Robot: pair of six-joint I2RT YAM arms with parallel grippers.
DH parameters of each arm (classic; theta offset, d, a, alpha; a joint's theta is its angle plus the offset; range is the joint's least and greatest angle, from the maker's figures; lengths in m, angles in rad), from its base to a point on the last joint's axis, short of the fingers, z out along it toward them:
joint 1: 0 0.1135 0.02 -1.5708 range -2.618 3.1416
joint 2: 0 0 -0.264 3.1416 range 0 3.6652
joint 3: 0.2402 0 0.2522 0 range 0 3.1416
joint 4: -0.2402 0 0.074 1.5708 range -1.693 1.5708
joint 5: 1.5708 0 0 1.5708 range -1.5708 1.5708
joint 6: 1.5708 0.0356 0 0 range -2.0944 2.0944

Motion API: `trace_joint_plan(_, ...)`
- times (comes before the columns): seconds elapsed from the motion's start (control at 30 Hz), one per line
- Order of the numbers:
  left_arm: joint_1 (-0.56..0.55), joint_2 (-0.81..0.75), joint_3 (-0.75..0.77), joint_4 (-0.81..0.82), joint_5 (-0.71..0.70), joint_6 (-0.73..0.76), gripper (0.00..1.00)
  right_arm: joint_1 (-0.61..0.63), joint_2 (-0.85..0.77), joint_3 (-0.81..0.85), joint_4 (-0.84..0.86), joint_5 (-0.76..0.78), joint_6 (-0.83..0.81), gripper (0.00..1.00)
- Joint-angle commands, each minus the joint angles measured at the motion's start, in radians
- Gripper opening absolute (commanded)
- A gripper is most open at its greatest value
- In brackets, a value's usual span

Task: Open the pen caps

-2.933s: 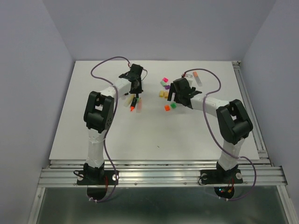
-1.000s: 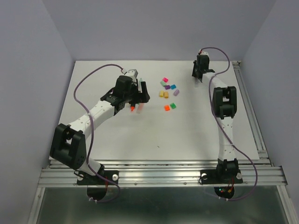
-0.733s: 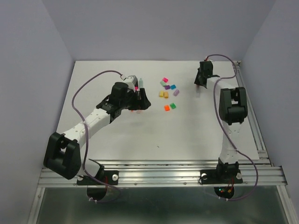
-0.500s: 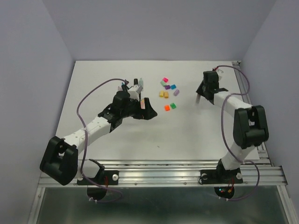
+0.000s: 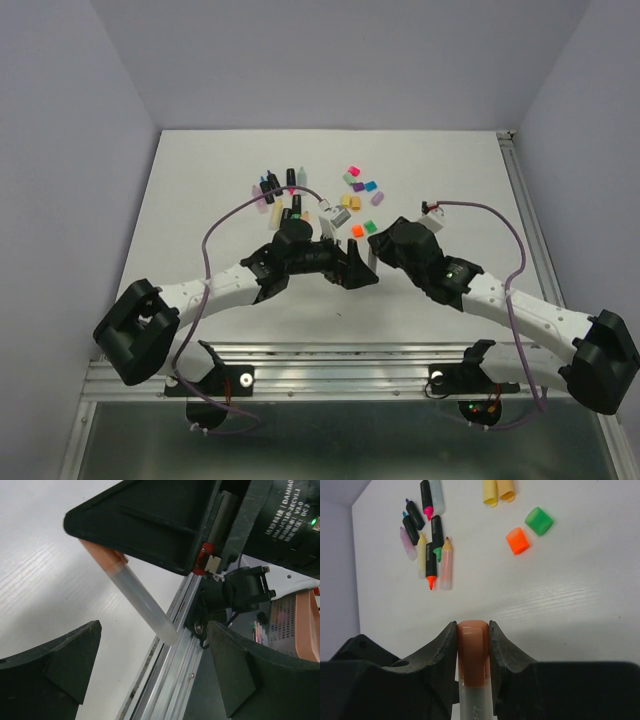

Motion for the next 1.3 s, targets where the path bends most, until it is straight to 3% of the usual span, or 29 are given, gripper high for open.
trace_joint_plan(0.0,-0.035,0.030,0.007,0.111,-0.029,-0.030,0.99,0.060,-0.021,0.001,-0.017,0.067,0.126,0.01)
trace_joint_plan(0.13,-0.054,0.080,0.039,0.090,-0.079,-0.028,0.99,0.096,-0.003,0.037,-0.081,0.096,0.215,0.01)
trace_joint_plan(0.2,-0.058,0.100,0.056,0.067,-0.093,-0.017,0.91,0.111,0.006,0.055,-0.106,0.105,0.235,0.01)
trace_joint_plan(0.27,-0.062,0.108,0.062,0.061,-0.093,-0.014,0.74,0.123,0.014,0.072,-0.123,0.124,0.258,0.01)
trace_joint_plan(0.33,-0.063,0.120,0.067,0.058,-0.098,-0.014,0.63,0.139,0.017,0.072,-0.112,0.127,0.269,0.01)
trace_joint_plan(0.37,-0.065,0.123,0.070,0.058,-0.105,-0.019,0.50,0.148,0.021,0.070,-0.091,0.110,0.264,0.01)
trace_joint_plan(0.47,-0.065,0.136,0.081,0.058,-0.107,-0.025,0.34,0.159,0.038,0.075,-0.080,0.101,0.269,0.01)
trace_joint_plan(0.5,-0.066,0.139,0.087,0.056,-0.099,-0.025,0.23,0.163,0.051,0.083,-0.081,0.102,0.269,0.01)
trace_joint_plan(0.53,-0.066,0.140,0.090,0.055,-0.096,-0.022,0.18,0.168,0.057,0.086,-0.081,0.102,0.272,0.01)
trace_joint_plan(0.57,-0.066,0.143,0.091,0.055,-0.092,-0.022,0.04,0.170,0.060,0.087,-0.081,0.109,0.278,0.01)
trace_joint_plan(0.6,-0.066,0.142,0.091,0.053,-0.092,-0.022,0.00,0.174,0.060,0.087,-0.083,0.112,0.280,0.01)
trace_joint_plan(0.77,-0.066,0.120,0.071,0.052,-0.112,-0.033,0.00,0.182,0.049,0.069,-0.062,0.125,0.289,0.06)
trace_joint_plan(0.83,-0.066,0.093,0.056,0.053,-0.127,-0.042,0.00,0.180,0.031,0.057,-0.040,0.118,0.268,0.23)
trace_joint_plan(0.87,-0.066,0.081,0.042,0.055,-0.132,-0.046,0.00,0.180,0.022,0.034,-0.013,0.106,0.246,0.42)
trace_joint_plan(0.97,-0.066,0.028,0.019,0.068,-0.150,-0.060,0.00,0.180,-0.024,-0.014,0.076,0.058,0.194,0.62)
trace_joint_plan(1.07,-0.066,-0.024,-0.023,0.091,-0.145,-0.085,0.00,0.180,-0.064,-0.049,0.183,-0.009,0.118,0.75)
trace_joint_plan(1.27,-0.066,-0.126,-0.077,0.130,-0.125,-0.137,0.00,0.182,-0.103,-0.107,0.340,-0.074,0.048,0.88)
